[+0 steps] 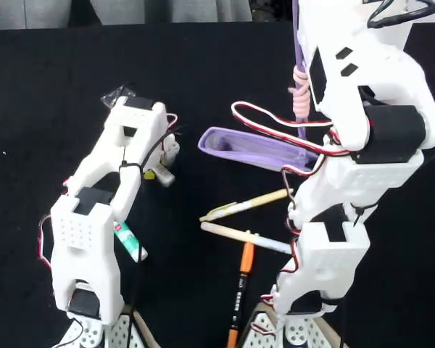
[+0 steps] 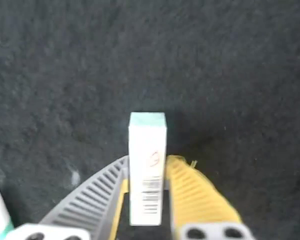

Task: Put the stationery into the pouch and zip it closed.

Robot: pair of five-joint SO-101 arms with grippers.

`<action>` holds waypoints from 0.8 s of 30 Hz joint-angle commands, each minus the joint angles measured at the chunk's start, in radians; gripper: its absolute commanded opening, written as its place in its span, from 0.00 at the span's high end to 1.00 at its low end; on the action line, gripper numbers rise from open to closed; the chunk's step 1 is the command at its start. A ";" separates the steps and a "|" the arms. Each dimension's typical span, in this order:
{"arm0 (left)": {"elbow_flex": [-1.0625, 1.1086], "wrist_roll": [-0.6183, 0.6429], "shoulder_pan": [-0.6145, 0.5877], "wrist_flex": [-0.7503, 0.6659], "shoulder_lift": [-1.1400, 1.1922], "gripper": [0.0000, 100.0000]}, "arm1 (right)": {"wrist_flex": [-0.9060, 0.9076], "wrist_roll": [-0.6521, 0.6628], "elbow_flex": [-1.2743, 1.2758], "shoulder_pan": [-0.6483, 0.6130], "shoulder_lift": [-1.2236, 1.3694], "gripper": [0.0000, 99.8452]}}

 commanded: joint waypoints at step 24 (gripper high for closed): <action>-0.556 -0.135 -0.048 0.264 -0.310 0.97 | -0.025 0.009 -0.027 0.009 -0.001 0.99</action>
